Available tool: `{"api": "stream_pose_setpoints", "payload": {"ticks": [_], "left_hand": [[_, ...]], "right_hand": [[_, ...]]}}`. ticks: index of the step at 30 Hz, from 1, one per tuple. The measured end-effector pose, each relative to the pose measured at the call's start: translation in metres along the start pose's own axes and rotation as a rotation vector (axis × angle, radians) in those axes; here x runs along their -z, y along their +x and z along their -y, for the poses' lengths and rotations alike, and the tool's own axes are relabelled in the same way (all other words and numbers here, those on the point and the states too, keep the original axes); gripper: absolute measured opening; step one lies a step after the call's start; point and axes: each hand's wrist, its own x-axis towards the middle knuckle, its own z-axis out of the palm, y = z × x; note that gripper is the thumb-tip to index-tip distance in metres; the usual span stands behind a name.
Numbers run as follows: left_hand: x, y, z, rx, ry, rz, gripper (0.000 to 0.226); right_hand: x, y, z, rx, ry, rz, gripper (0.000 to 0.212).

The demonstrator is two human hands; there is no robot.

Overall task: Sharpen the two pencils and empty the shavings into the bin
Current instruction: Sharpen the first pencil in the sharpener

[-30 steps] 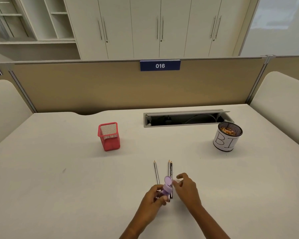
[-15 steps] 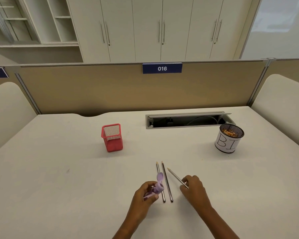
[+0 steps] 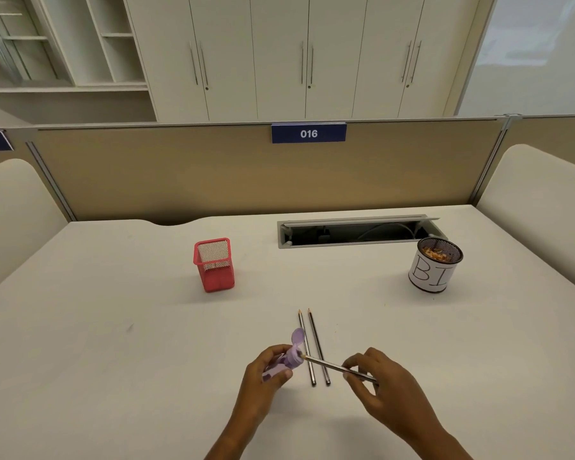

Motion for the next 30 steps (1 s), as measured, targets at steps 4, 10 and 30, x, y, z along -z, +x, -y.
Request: {"api": "stream_pose_setpoints", "payload": {"ticks": [4,10,30], "left_hand": [[0.004,-0.002,0.004,-0.004,0.043,0.016,0.039],[0.009,-0.006,0.002,-0.085,0.238,0.094,0.033],[0.015,0.012,-0.011,-0.127,0.317,0.237,0.031]], "right_hand": [[0.002,0.0,0.002,0.053,-0.102,0.011,0.013],[0.006,0.005,-0.001,0.299,-0.354,-0.007,0.014],[0.026,0.022,0.011,-0.571,0.525,0.607,0.033]]}}
